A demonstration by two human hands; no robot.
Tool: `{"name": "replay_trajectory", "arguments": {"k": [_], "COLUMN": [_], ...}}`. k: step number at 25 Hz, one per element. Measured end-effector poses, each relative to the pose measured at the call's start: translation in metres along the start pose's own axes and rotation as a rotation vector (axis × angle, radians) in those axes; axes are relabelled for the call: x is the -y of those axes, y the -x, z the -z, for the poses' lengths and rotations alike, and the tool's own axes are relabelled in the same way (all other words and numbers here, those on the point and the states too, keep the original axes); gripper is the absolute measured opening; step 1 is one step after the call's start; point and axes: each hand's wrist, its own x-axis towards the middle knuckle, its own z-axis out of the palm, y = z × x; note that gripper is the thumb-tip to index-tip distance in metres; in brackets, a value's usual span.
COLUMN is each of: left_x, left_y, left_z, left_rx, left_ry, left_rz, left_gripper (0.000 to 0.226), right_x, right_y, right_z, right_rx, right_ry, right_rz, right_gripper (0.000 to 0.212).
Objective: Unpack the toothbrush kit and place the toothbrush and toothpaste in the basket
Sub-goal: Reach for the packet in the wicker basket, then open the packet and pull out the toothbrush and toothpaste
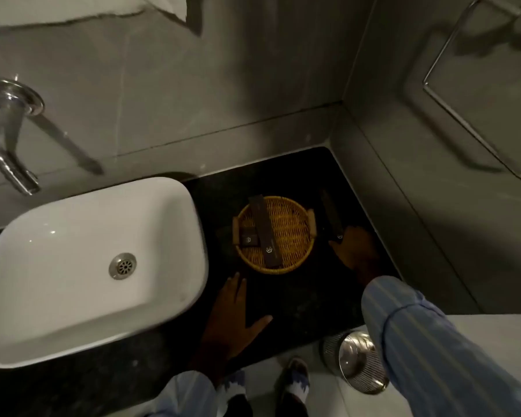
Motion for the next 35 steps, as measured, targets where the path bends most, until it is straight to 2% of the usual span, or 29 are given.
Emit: {"name": "replay_trajectory", "arguments": {"k": [3, 7, 10, 15, 19, 23, 26, 29, 33, 35], "left_x": [0.004, 0.001, -0.011, -0.053, -0.098, -0.143, -0.166, -0.176, -0.178, -0.178], "left_y": [0.001, -0.001, 0.000, -0.007, -0.033, -0.053, -0.055, -0.048, -0.035, -0.026], "left_z": [-0.009, -0.008, 0.008, 0.077, 0.160, 0.248, 0.300, 0.325, 0.339, 0.344], "left_rx": [0.022, -0.016, -0.054, -0.230, -0.267, -0.345, -0.358, -0.296, -0.295, -0.278], "left_ry": [-0.176, -0.219, -0.129, 0.072, 0.292, 0.461, 0.549, 0.577, 0.565, 0.583], "left_rz": [-0.034, -0.037, -0.073, -0.326, -0.276, -0.215, -0.180, -0.243, -0.291, -0.324], "left_gripper": [0.113, 0.096, 0.087, 0.067, 0.065, 0.069, 0.051, 0.030, 0.029, 0.031], "right_x": [-0.001, -0.001, -0.003, 0.003, 0.023, 0.043, 0.051, 0.060, 0.066, 0.066], "right_y": [-0.005, -0.004, 0.003, 0.022, 0.047, 0.076, 0.099, 0.118, 0.136, 0.141], "right_z": [0.000, 0.003, 0.020, 0.078, 0.131, 0.172, 0.194, 0.206, 0.213, 0.218], "right_rx": [-0.013, -0.019, -0.017, -0.032, -0.093, -0.198, -0.281, -0.335, -0.389, -0.315], "right_ry": [-0.099, -0.175, -0.152, -0.121, -0.136, -0.139, -0.150, -0.093, -0.176, -0.277], "right_rz": [-0.021, -0.059, -0.065, -0.002, 0.064, 0.229, 0.357, 0.447, 0.478, 0.454], "right_gripper": [0.039, 0.027, 0.023, 0.020, 0.034, 0.031, 0.031, 0.034, 0.040, 0.041]}}
